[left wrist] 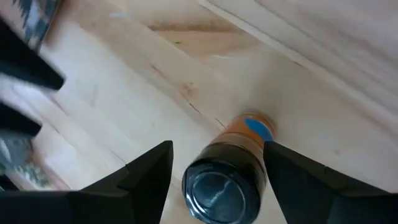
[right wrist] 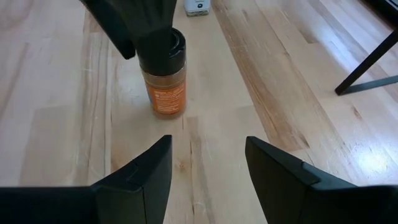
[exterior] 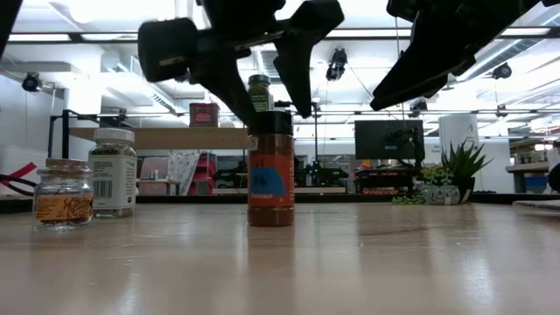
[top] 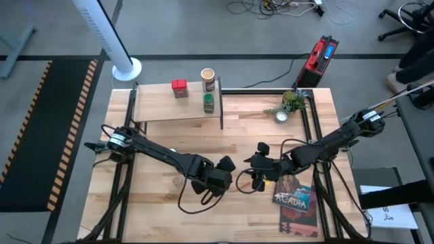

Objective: Shelf spices
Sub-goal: Put the black seasoning bottle on the shelf

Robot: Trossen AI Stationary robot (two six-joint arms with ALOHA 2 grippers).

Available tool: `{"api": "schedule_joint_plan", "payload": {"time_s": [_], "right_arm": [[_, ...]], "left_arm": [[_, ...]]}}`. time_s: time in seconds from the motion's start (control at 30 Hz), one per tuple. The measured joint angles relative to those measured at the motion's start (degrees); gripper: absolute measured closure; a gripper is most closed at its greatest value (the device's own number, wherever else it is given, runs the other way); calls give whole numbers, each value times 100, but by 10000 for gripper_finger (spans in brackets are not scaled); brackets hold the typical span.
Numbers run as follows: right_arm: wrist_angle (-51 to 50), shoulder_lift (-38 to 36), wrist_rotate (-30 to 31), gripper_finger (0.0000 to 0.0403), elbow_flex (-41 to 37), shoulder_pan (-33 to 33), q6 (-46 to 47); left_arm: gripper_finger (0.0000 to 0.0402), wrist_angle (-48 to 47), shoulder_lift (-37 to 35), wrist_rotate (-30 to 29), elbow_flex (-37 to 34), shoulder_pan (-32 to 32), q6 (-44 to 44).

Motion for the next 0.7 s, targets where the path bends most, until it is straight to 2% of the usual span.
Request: {"api": "schedule_joint_plan", "payload": {"time_s": [0.37, 0.57, 0.7], "right_arm": [[2, 0, 16, 222, -2, -2, -1], [44, 0, 16, 222, -4, -2, 0], [44, 0, 16, 222, -4, -2, -2]], "left_arm": [[164, -232, -189, 478, 7, 64, -1701], [143, -117, -189, 566, 7, 177, -2590], [124, -37, -215, 580, 7, 172, -2767]]}}
